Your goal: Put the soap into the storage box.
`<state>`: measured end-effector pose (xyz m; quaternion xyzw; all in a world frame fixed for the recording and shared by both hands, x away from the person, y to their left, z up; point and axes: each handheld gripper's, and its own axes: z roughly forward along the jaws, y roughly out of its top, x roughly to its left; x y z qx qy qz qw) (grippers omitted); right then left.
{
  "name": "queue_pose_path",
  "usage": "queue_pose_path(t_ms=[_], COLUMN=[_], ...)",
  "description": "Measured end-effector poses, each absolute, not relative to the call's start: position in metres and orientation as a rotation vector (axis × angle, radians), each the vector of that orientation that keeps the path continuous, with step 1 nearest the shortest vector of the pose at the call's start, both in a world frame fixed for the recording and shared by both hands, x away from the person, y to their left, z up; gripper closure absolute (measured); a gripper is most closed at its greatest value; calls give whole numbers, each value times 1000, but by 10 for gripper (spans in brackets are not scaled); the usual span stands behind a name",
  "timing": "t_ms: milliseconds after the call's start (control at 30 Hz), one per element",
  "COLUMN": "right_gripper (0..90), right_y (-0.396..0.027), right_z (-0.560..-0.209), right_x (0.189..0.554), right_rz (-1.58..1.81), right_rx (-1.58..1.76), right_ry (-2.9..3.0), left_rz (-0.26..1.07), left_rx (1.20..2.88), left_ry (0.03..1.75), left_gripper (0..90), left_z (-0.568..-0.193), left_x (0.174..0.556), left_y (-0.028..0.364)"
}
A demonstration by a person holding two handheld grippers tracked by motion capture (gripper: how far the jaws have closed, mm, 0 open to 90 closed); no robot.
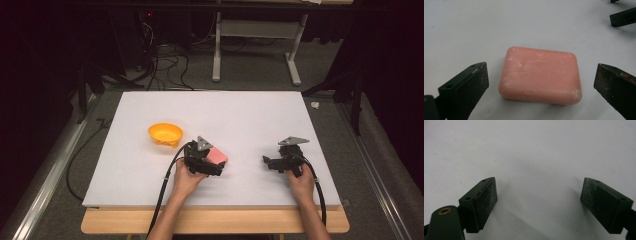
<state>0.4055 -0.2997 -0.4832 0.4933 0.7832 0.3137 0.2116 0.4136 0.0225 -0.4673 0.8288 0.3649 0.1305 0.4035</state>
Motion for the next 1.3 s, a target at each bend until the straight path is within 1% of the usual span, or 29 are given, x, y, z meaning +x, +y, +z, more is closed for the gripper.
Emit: queue_pose_path(t_ms=[133,167,567,667,800,1200,1300], right_gripper=[145,145,145,145,145,145,145], right_y=[-300,-300,-300,-300,-300,-300,-300], right_z=[-483,-483,-483,-483,-483,-483,-483], right_x=[405,405,405,405,405,406,405], right_rz=[872,872,872,871,871,872,871], right_rx=[1371,1371,1373,1372,1371,1370,1373], right_ry=[2176,2176,2175,2176,2176,2176,2175], left_rz=[336,363,372,383,393,382,389], left_rx=[2109,2102,2134,2140,2155,2196,2178], left_ry=[935,942,950,952,936,900,910], left_gripper=[2,2,27,55,133,136,136], left_z=[-472,-474,-485,-485,-486,-483,-478], left_x=[416,416,420,420,419,416,415], left_y=[19,18,9,8,6,9,15])
